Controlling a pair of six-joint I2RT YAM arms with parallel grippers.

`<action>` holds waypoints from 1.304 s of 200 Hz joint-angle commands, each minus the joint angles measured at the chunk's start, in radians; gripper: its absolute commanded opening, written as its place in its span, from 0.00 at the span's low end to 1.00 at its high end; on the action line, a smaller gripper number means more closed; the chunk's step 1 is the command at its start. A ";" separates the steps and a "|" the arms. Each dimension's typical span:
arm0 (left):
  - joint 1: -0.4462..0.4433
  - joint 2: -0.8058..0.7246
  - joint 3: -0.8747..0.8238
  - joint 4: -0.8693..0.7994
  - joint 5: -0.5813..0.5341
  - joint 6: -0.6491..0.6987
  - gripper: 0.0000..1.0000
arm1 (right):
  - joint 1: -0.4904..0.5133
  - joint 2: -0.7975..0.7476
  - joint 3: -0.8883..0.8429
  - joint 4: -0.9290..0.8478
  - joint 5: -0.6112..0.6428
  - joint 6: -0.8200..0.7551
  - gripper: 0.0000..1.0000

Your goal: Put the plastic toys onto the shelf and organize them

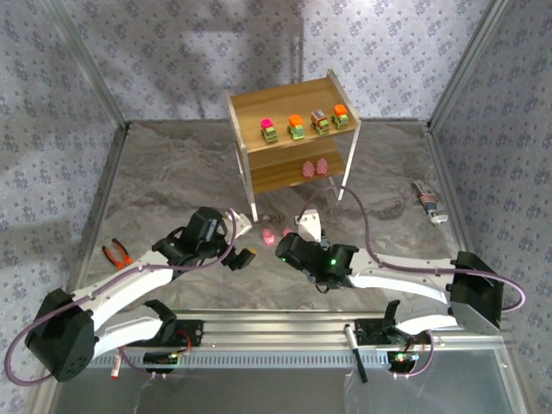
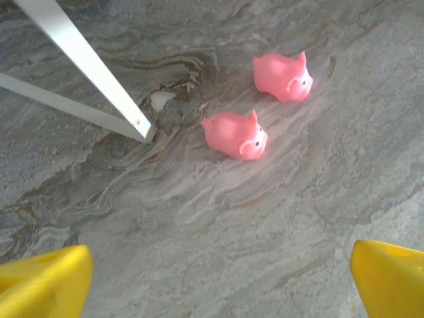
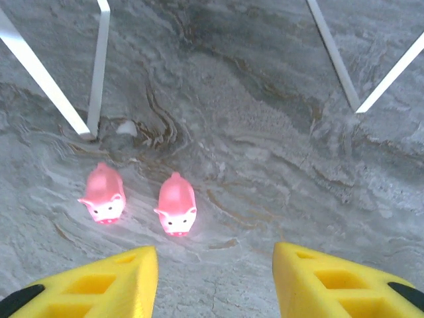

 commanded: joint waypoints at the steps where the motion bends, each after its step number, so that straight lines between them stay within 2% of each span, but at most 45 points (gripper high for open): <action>1: 0.012 -0.044 0.036 -0.096 0.000 0.021 0.99 | 0.007 0.057 -0.021 0.060 -0.014 0.056 0.50; 20: 0.034 -0.061 0.033 -0.109 -0.035 0.034 1.00 | 0.005 0.109 -0.027 0.118 -0.040 0.049 0.48; 59: 0.101 -0.109 -0.013 -0.055 -0.017 0.021 1.00 | -0.014 0.197 -0.087 0.299 -0.101 0.018 0.48; 90: 0.149 -0.134 -0.056 0.030 0.017 -0.030 1.00 | -0.007 0.241 -0.129 0.397 -0.072 0.028 0.50; 158: 0.149 -0.124 -0.049 0.046 0.072 -0.053 1.00 | 0.014 0.353 -0.177 0.553 0.021 0.044 0.50; 192: 0.149 -0.116 -0.046 0.048 0.076 -0.053 1.00 | -0.002 0.369 -0.177 0.557 0.037 0.042 0.50; 261: 0.149 -0.095 -0.036 0.052 0.088 -0.053 1.00 | -0.060 0.378 -0.223 0.655 -0.018 -0.009 0.50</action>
